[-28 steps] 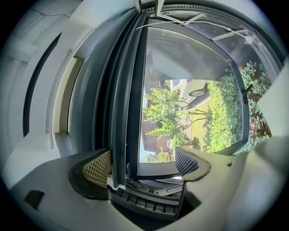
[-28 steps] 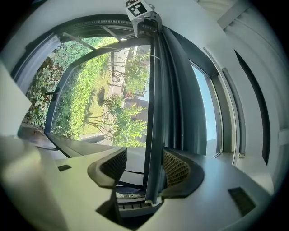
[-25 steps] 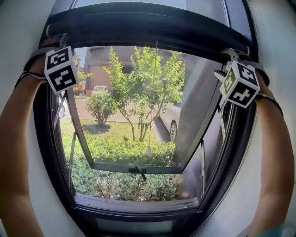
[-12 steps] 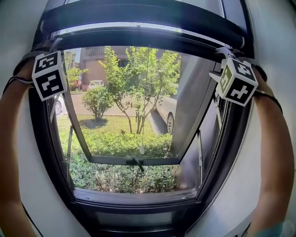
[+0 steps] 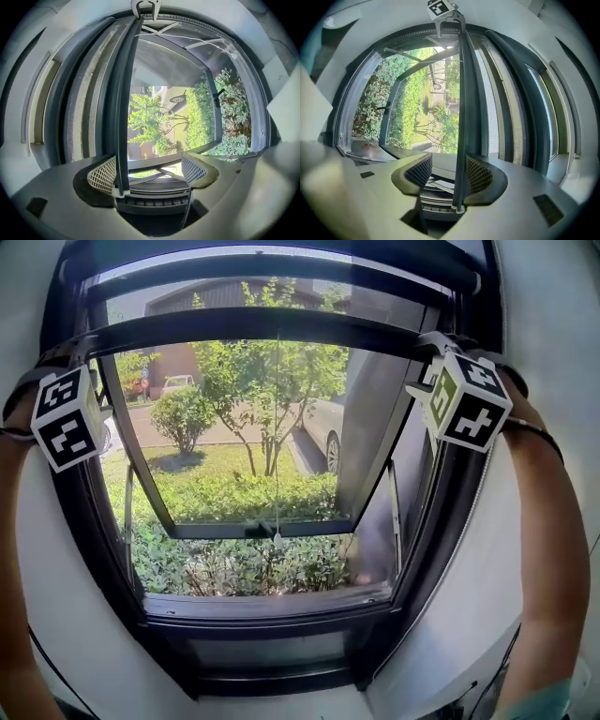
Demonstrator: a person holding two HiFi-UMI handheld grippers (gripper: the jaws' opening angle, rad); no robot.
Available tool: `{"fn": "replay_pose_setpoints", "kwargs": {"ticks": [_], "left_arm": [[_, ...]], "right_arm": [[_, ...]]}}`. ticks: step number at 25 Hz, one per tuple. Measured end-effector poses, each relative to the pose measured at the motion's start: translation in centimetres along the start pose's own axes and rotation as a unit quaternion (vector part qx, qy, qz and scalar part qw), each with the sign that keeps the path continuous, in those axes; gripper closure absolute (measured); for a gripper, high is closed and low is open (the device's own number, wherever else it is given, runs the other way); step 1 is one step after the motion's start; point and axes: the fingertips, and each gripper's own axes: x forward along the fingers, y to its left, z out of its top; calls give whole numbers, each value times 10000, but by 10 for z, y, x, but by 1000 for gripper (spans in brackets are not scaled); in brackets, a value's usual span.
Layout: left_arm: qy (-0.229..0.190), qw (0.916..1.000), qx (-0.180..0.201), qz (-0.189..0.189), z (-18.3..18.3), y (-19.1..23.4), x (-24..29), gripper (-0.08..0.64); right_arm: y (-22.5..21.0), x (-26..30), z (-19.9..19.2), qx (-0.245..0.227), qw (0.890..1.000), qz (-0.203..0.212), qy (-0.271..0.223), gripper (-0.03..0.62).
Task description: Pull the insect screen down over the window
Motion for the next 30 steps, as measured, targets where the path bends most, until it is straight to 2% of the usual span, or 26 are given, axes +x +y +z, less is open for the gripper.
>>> {"fn": "replay_pose_setpoints", "kwargs": {"ticks": [6,10,12,20,24,30], "left_arm": [[-44,9995,139,-286,-6,-38,-8,127],[-205,9994,114,-250,-1,-49,-4,127],[-210,9991,113,-352,-1,-58,-4,127],[-111,9942,235,-1043,1,-114,-17,127],[-49,9885,424,-1451,-2,-160,-23,127],[-48,9818,503,-1831,-4,-220,-27,127]], "right_arm": [[39,-3,7,-78,9988,488,20,368],[53,-5,4,16,9982,597,31,370],[60,-3,6,31,9976,695,21,370],[112,-8,6,-37,9935,1133,-117,385],[153,-11,10,-206,9892,1441,-179,409],[209,-12,14,-412,9835,1742,-251,414]]}}
